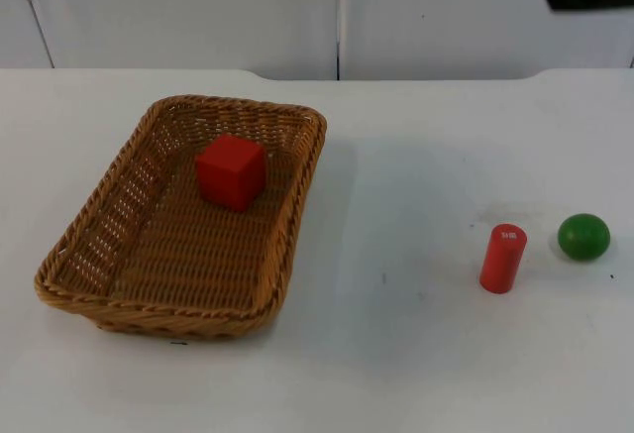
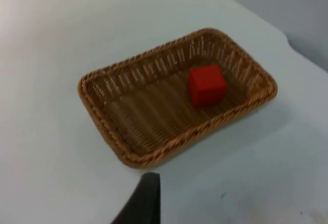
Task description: Pick up the basket with the left hand and place the object to the left of the red cylinder into the basket with the right hand.
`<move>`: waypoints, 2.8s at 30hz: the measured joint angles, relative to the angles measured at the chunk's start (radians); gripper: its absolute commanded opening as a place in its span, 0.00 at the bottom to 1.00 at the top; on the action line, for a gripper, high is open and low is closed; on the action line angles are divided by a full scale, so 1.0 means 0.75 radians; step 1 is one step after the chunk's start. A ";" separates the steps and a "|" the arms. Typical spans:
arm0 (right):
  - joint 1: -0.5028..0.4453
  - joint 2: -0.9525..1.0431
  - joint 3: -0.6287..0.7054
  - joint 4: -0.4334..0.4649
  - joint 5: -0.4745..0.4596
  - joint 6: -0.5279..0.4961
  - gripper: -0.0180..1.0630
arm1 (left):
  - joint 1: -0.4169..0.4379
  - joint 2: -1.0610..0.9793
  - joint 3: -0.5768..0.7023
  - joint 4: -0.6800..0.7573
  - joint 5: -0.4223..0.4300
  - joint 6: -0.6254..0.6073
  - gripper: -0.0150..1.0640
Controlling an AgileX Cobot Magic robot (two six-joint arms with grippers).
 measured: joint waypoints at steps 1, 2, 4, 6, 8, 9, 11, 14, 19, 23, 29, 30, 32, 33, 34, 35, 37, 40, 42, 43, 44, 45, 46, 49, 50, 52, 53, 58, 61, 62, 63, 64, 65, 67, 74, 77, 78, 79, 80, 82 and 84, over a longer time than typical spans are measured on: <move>0.000 0.000 0.000 0.000 0.000 0.000 0.85 | 0.000 0.000 0.000 0.000 0.000 0.000 0.80; 0.000 0.000 0.041 0.000 -0.026 0.010 0.85 | 0.000 -0.033 0.000 0.011 0.013 0.000 0.80; 0.000 0.000 0.090 0.000 -0.056 0.025 0.85 | 0.000 -0.067 0.000 0.029 0.029 -0.002 0.80; 0.000 0.000 0.114 0.000 -0.071 0.029 0.85 | 0.000 -0.085 0.000 0.035 0.045 -0.002 0.80; 0.000 0.000 0.155 0.000 -0.099 0.034 0.85 | 0.000 -0.115 0.010 0.038 0.055 -0.005 0.80; 0.000 0.000 0.168 0.000 -0.110 0.036 0.85 | 0.000 -0.133 0.024 0.040 0.058 -0.005 0.80; 0.000 0.000 0.181 0.000 -0.123 0.039 0.85 | 0.000 -0.155 0.045 0.040 0.058 -0.005 0.80; 0.000 0.000 0.212 0.000 -0.144 0.039 0.85 | 0.000 -0.226 0.132 0.048 0.062 -0.007 0.80; 0.000 0.000 0.221 0.002 -0.173 0.045 0.85 | 0.000 -0.335 0.236 0.056 0.062 -0.007 0.80; 0.000 0.000 0.221 0.005 -0.194 0.066 0.85 | 0.000 -0.438 0.290 0.082 0.073 -0.011 0.80; 0.000 0.000 0.221 0.005 -0.224 0.074 0.85 | 0.000 -0.618 0.323 0.258 0.118 -0.195 0.80; 0.000 0.000 0.221 0.005 -0.227 0.074 0.85 | 0.000 -0.653 0.323 0.297 0.128 -0.231 0.80; 0.000 0.000 0.221 0.005 -0.227 0.074 0.85 | 0.000 -0.689 0.323 0.332 0.144 -0.270 0.80; 0.000 0.000 0.221 0.005 -0.227 0.074 0.85 | 0.000 -0.718 0.323 0.359 0.163 -0.306 0.80; 0.000 0.000 0.221 0.005 -0.227 0.074 0.85 | 0.000 -0.754 0.323 0.388 0.177 -0.335 0.80; 0.000 0.000 0.221 0.005 -0.227 0.074 0.85 | 0.000 -0.796 0.323 0.428 0.205 -0.380 0.80; 0.000 0.000 0.221 0.005 -0.227 0.074 0.85 | 0.000 -0.821 0.323 0.457 0.218 -0.404 0.80; 0.000 0.000 0.221 0.005 -0.227 0.074 0.85 | 0.000 -0.896 0.323 0.521 0.255 -0.463 0.80; 0.000 0.000 0.221 0.005 -0.227 0.074 0.85 | 0.000 -0.982 0.323 0.606 0.305 -0.536 0.80; 0.000 0.000 0.221 0.005 -0.227 0.074 0.85 | 0.000 -1.016 0.323 0.642 0.315 -0.563 0.80; 0.000 0.000 0.221 0.015 -0.227 0.077 0.85 | 0.000 -1.045 0.323 0.681 0.334 -0.590 0.80; 0.000 0.000 0.221 0.015 -0.227 0.077 0.85 | 0.000 -1.045 0.323 0.681 0.334 -0.590 0.80; 0.000 0.000 0.221 0.026 -0.227 0.080 0.85 | 0.000 -1.058 0.323 0.714 0.353 -0.612 0.80; 0.000 -0.018 0.223 0.058 -0.228 0.083 0.85 | 0.000 -1.070 0.323 0.806 0.407 -0.661 0.80; 0.000 -0.018 0.223 0.058 -0.228 0.083 0.85 | 0.000 -1.070 0.323 0.806 0.407 -0.661 0.80; 0.000 -0.072 0.223 0.059 -0.236 0.074 0.85 | 0.000 -1.070 0.346 0.815 0.418 -0.693 0.80; 0.000 -0.099 0.223 0.061 -0.236 0.065 0.85 | 0.000 -1.070 0.364 0.815 0.421 -0.696 0.80; 0.000 -0.236 0.223 0.061 -0.222 -0.005 0.85 | 0.000 -1.070 0.455 0.815 0.418 -0.708 0.80; 0.000 -0.313 0.223 0.061 -0.190 -0.019 0.85 | 0.000 -1.070 0.463 0.815 0.408 -0.713 0.80; 0.000 -0.345 0.223 0.061 -0.162 -0.021 0.85 | 0.000 -1.070 0.463 0.815 0.402 -0.712 0.80; 0.000 -0.384 0.223 0.061 -0.131 -0.025 0.85 | 0.000 -1.070 0.463 0.815 0.399 -0.712 0.80; 0.000 -0.441 0.223 0.061 -0.086 -0.029 0.85 | 0.000 -1.070 0.463 0.815 0.399 -0.716 0.80; 0.000 -0.441 0.223 0.061 -0.086 -0.029 0.85 | 0.000 -1.070 0.463 0.815 0.399 -0.716 0.80; 0.000 -0.505 0.223 0.061 -0.007 -0.033 0.85 | 0.000 -1.070 0.463 0.815 0.397 -0.716 0.80; 0.000 -0.644 0.223 0.035 0.211 -0.034 0.85 | 0.000 -1.070 0.463 0.766 0.394 -0.645 0.80; 0.000 -0.678 0.223 0.026 0.260 -0.031 0.85 | 0.000 -1.070 0.463 0.764 0.394 -0.633 0.80; 0.000 -0.693 0.223 0.026 0.283 -0.031 0.85 | 0.000 -1.070 0.463 0.764 0.394 -0.630 0.80; 0.000 -0.701 0.223 0.026 0.294 -0.031 0.85 | 0.000 -1.070 0.463 0.764 0.394 -0.630 0.81; 0.000 -0.718 0.223 0.026 0.324 -0.031 0.85 | 0.000 -1.070 0.463 0.764 0.394 -0.628 0.83; 0.000 -0.731 0.223 0.026 0.339 -0.031 0.85 | 0.000 -1.070 0.463 0.764 0.394 -0.628 0.88; 0.000 -0.757 0.238 0.016 0.357 -0.031 0.85 | 0.000 -1.070 0.463 0.764 0.394 -0.628 0.91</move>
